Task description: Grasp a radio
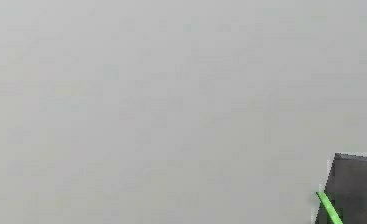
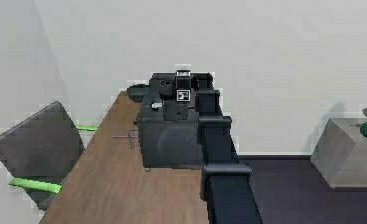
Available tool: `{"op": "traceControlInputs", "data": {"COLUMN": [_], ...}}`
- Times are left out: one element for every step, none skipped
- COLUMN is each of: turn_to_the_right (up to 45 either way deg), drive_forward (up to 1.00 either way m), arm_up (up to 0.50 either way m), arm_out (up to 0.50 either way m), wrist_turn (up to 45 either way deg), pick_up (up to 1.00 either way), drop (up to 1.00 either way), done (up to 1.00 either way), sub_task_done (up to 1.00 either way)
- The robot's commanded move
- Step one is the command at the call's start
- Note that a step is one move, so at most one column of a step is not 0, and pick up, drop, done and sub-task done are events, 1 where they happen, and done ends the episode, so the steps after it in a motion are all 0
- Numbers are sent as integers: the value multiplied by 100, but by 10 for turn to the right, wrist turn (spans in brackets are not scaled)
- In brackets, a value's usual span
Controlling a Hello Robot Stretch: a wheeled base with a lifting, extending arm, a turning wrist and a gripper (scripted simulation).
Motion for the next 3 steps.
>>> {"op": "traceControlInputs", "data": {"turn_to_the_right": [0, 0, 0], "drive_forward": [0, 0, 0], "arm_up": [-30, 0, 10], "arm_out": [0, 0, 0], "wrist_turn": [0, 0, 0], "pick_up": [0, 100, 0], "drop": [0, 0, 0], "done": [0, 0, 0], "sub_task_done": [0, 0, 0]}}
